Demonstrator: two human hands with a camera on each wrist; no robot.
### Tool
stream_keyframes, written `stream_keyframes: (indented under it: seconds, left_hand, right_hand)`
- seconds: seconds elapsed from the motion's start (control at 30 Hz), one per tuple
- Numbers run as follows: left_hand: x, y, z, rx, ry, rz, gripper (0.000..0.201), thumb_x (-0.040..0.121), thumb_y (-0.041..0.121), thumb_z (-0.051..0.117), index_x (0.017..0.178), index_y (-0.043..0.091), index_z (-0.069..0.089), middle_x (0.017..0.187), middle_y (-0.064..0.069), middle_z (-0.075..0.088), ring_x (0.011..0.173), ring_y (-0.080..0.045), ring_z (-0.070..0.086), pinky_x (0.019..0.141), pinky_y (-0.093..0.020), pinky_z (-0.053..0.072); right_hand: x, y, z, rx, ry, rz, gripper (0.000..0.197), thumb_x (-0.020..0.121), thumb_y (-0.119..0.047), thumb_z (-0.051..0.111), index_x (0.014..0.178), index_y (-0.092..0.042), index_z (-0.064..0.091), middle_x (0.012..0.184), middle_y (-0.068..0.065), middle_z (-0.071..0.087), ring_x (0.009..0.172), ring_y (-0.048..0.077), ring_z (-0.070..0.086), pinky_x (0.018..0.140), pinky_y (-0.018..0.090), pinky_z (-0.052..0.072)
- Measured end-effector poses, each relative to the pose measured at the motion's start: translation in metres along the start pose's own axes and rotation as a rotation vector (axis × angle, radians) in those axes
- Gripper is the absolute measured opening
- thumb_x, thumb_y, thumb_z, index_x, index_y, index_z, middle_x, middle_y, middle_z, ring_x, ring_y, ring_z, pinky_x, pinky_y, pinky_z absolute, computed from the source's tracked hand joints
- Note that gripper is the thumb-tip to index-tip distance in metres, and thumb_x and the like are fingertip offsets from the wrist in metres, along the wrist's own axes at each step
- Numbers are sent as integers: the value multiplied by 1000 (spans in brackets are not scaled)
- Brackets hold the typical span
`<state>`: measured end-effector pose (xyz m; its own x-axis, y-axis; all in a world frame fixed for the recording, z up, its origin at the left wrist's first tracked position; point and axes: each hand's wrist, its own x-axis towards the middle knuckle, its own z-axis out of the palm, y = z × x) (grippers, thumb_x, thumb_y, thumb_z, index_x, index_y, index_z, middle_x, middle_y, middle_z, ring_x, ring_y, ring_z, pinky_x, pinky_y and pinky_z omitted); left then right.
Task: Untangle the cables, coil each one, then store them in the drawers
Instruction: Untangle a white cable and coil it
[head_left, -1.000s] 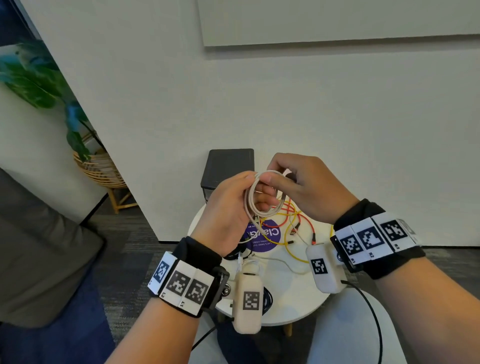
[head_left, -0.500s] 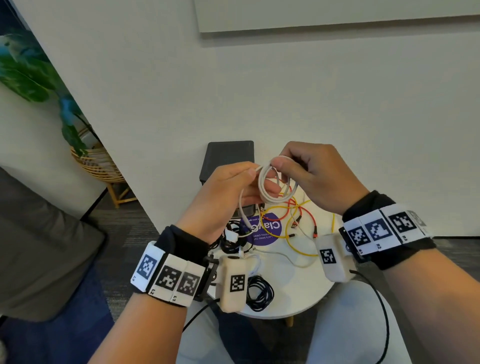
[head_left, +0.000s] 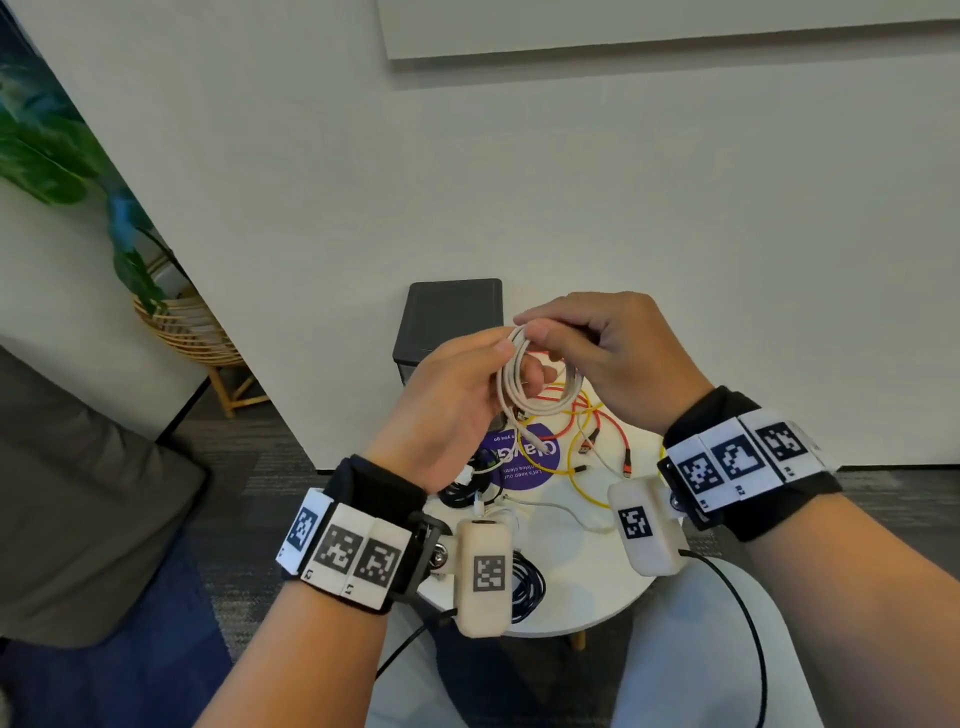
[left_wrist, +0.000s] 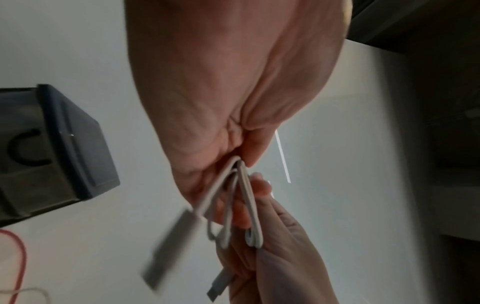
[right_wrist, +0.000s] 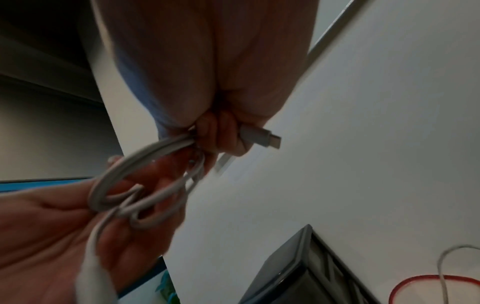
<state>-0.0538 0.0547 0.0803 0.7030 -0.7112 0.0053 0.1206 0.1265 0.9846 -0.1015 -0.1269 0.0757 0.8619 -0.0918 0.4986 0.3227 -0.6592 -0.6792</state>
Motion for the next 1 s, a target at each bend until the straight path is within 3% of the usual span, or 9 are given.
stream_keyframes:
  seconds: [0.13, 0.3, 0.43, 0.53, 0.67, 0.77, 0.87, 0.93, 1.0]
  left_hand:
    - [2, 2, -4, 318, 98, -9, 25, 108, 13, 45, 110, 1, 66, 99, -23, 73, 89, -29, 72, 83, -37, 58]
    - [4, -4, -3, 283, 162, 30, 21, 104, 9, 54, 125, 9, 50, 96, -12, 77, 93, -25, 76, 88, -42, 60]
    - [4, -10, 10, -15, 188, 16, 26, 106, 0, 42, 131, 4, 49, 79, -7, 58, 60, -12, 55, 62, -26, 50]
    - [8, -16, 17, -113, 239, -12, 35, 104, -1, 41, 135, 13, 50, 71, 1, 46, 55, -9, 33, 56, -24, 36]
    - [8, -21, 16, -90, 272, -61, 26, 105, 7, 45, 126, 10, 61, 74, 1, 46, 56, -8, 35, 57, -24, 35]
    - [3, -26, 15, -19, 249, -81, 27, 107, 9, 43, 115, 6, 68, 72, 1, 46, 56, -5, 36, 59, -24, 32]
    - [1, -27, 12, -25, 250, -109, 27, 108, 8, 41, 115, 1, 66, 68, 2, 46, 52, -3, 38, 56, -21, 33]
    - [3, -27, 11, -27, 246, -118, 27, 108, 9, 41, 115, 1, 66, 66, 3, 47, 52, -4, 39, 56, -21, 34]
    - [4, -26, 12, -35, 233, -118, 26, 108, 8, 41, 114, 1, 66, 66, 4, 46, 53, -5, 36, 58, -24, 32]
  right_hand:
    - [-1, 2, 6, -97, -53, -52, 21, 101, -24, 61, 104, -15, 79, 82, -15, 69, 80, 4, 64, 72, 15, 45]
    - [1, 1, 9, -166, -104, -90, 25, 102, -26, 57, 92, -15, 78, 77, -4, 68, 73, 12, 61, 67, 21, 43]
    - [1, -3, 9, -102, -79, -33, 25, 102, -26, 59, 90, -15, 77, 77, -4, 72, 71, 13, 64, 65, 25, 47]
    - [-4, -5, 13, -34, -9, 46, 17, 98, -27, 64, 106, -18, 77, 72, -6, 70, 65, 11, 63, 64, 26, 49]
    - [-10, -1, 13, 73, 1, 187, 40, 94, -36, 70, 131, -25, 61, 72, -2, 70, 66, 11, 67, 74, 34, 56]
    - [-17, 5, 6, 165, -79, 257, 42, 99, -23, 61, 141, -27, 54, 81, -7, 67, 68, 3, 63, 74, 26, 51]
    - [-22, 9, -6, 41, -152, 178, 26, 101, -9, 54, 121, -21, 66, 88, -5, 64, 67, 7, 59, 67, 22, 47]
    - [-23, 11, -12, -196, -189, 15, 16, 101, -13, 55, 98, -22, 67, 88, -5, 63, 76, 8, 59, 70, 24, 44]
    - [-24, 12, -13, -338, -209, -58, 15, 102, -18, 55, 95, -21, 68, 94, -4, 60, 85, 13, 55, 75, 28, 42]
